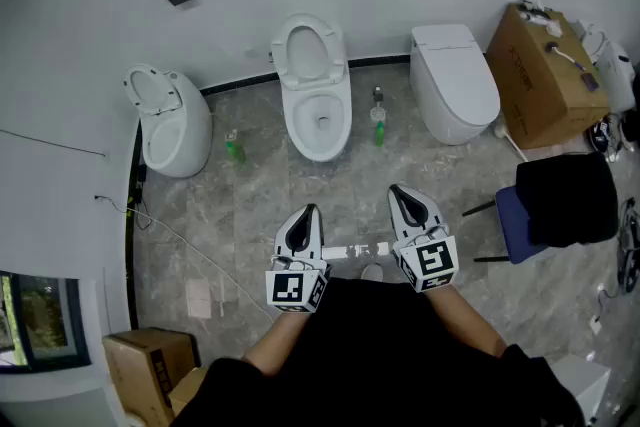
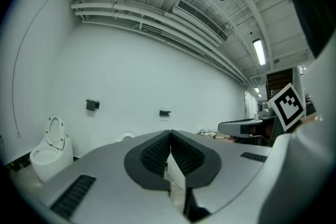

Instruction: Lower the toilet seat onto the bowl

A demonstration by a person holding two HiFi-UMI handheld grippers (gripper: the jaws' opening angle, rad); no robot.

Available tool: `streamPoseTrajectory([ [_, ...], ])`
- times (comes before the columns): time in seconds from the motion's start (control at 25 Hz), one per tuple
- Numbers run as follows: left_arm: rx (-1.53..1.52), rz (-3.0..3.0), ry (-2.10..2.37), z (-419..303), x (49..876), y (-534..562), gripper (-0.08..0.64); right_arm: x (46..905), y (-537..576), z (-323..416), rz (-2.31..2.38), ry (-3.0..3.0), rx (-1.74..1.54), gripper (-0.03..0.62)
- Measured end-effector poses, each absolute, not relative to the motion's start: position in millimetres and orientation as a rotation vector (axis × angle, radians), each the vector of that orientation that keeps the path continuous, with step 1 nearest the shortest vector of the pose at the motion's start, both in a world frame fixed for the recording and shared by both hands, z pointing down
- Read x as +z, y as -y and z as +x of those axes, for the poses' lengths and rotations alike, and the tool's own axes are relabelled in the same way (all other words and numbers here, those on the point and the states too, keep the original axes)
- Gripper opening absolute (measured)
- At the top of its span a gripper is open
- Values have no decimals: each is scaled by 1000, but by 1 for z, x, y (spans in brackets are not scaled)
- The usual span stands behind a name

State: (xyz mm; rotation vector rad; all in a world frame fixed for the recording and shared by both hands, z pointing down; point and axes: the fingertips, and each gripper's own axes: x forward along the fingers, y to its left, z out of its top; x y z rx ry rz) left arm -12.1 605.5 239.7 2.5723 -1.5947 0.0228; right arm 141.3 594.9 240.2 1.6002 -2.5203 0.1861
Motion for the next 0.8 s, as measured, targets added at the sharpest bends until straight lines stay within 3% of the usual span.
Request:
streamPoseTrajectory([
  [0.8,100,2513,1588,-21,276,-580,15,278,-594,174,1643,2572,384,32],
])
